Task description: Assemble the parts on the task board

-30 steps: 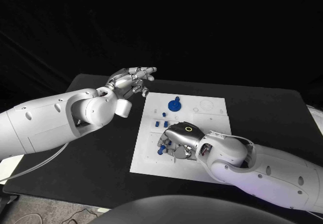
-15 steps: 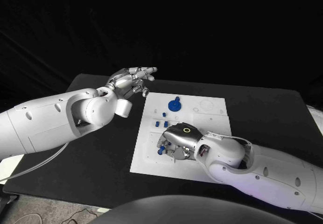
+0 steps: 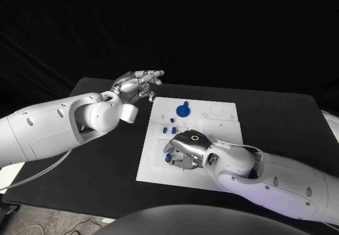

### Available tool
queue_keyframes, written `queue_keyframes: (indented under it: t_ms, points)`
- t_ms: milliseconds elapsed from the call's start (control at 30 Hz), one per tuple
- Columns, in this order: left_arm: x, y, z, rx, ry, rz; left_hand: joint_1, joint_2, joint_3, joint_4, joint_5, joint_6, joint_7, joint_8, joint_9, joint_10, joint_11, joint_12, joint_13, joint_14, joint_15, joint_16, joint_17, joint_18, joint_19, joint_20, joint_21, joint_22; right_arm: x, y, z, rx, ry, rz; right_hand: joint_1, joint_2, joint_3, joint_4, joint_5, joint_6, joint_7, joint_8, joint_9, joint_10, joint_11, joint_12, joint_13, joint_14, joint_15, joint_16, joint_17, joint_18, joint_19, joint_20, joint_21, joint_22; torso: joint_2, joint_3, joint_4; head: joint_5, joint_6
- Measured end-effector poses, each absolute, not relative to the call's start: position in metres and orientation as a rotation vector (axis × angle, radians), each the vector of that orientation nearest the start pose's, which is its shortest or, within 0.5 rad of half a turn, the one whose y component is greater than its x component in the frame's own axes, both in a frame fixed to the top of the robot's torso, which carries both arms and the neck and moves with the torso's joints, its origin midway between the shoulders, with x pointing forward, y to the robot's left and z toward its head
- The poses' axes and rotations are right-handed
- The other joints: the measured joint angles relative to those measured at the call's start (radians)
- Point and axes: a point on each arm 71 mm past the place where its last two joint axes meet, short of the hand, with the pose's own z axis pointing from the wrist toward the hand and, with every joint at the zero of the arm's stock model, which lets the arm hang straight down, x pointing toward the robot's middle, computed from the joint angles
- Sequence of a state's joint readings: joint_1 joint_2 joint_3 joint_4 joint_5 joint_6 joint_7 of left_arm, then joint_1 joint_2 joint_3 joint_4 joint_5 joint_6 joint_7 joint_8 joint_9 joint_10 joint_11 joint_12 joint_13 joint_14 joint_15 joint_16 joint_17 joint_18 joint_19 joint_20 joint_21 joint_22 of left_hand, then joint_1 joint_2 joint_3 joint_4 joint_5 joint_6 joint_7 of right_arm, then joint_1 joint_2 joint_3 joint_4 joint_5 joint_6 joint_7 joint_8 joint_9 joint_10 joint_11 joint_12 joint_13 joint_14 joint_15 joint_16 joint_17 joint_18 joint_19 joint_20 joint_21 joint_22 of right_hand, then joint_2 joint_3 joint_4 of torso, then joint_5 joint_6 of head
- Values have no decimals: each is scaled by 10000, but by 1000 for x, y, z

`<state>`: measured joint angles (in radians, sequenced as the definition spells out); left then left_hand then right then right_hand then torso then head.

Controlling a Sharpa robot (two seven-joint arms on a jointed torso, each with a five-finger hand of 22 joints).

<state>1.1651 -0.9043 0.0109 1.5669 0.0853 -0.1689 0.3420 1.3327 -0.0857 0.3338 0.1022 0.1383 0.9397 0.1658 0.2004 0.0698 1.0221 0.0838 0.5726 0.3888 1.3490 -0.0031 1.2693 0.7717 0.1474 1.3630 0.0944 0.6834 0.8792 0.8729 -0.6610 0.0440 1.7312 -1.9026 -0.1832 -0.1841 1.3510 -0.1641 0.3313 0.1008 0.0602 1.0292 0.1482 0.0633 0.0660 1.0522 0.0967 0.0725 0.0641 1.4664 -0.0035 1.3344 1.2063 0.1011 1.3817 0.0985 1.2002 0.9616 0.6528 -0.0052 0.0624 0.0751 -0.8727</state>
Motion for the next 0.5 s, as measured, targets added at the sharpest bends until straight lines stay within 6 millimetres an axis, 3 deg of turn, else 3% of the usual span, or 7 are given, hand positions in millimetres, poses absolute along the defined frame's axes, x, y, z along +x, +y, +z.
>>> queue_keyframes:
  t_ms: [267, 433, 500]
  points:
    - [480, 220, -177, -12347, 14607, -16838, 0, 0, 28, 28, 0, -21, 20, 51, 0, -12, -12, 24, -1, 0, 0, 0, -23, 0, 0, 0, 0, -13, 358, -68, -252, -5338, 16454, 8718, 3, -3, -439, 65, 0, -78, -17, 0, 9, 26, -26, 286, 39, 0, 0, -60, -111, 0, 0, 0, -97, -94, -1, 11, -3, -76, 0]
    - [481, 221, -178, -12363, 14615, -16804, 0, 0, 28, 29, 0, -39, 35, 67, 0, -37, -36, 49, -9, 0, 0, 0, -42, -1, 0, 0, 0, -25, 357, -99, -239, -4506, 15974, 8758, -76, 86, -657, 183, 64, -64, -30, 0, 32, 838, -175, 826, 155, 0, 0, -97, -60, -3, 60, -59, -92, 19, -10, 14, -27, -164, 49]
    - [480, 221, -179, -12377, 14639, -16775, 0, 0, 28, 28, 0, -39, 35, 66, 0, -36, -36, 49, -9, 0, 0, 0, -42, 0, 0, 0, 0, -25, 359, -119, -232, -3913, 15994, 8691, -17, 187, -692, 218, 163, 12, -30, 0, 48, 1418, -213, 1145, 285, -15, -29, 243, 402, -4, 243, -147, 308, 603, -16, 12, -53, -233, 91]
